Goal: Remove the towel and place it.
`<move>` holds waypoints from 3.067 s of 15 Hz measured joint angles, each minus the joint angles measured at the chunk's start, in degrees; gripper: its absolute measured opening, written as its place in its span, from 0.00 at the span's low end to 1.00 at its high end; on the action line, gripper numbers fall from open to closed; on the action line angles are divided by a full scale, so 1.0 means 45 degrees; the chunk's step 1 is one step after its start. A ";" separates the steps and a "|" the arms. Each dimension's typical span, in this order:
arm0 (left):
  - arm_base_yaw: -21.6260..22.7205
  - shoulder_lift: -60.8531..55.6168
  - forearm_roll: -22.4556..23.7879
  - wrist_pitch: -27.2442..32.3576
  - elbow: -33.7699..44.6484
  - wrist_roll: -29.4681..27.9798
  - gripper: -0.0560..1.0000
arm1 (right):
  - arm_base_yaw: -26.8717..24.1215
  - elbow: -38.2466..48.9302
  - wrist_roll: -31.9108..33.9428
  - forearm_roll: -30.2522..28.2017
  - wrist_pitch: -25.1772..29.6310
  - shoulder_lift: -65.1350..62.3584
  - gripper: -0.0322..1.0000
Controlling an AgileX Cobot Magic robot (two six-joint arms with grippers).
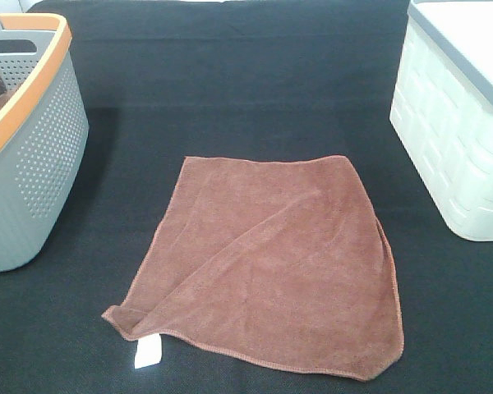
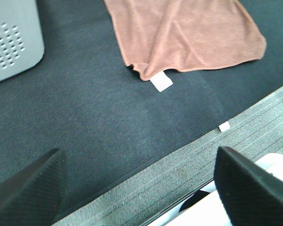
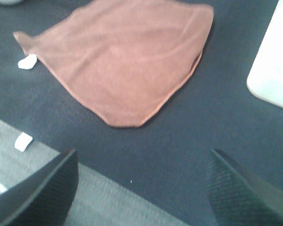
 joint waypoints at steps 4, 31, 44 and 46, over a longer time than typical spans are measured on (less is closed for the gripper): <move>0.0000 -0.0025 -0.0522 0.0000 0.0166 0.0535 0.81 | 0.0000 0.0038 -0.0038 0.0000 0.0038 -0.0242 0.72; 0.0000 -0.0025 -0.2979 -0.2063 0.0420 0.5717 0.81 | 0.0000 0.0598 -0.0051 0.0102 -0.1693 0.1031 0.72; 0.7741 -0.0649 -0.2979 -0.2139 0.0420 0.5717 0.81 | -0.3705 0.0598 -0.0051 0.0140 -0.1693 0.1019 0.72; 0.7881 -0.0675 -0.2979 -0.2139 0.0420 0.5717 0.81 | -0.4507 0.0598 -0.0051 0.0140 -0.1693 0.0637 0.72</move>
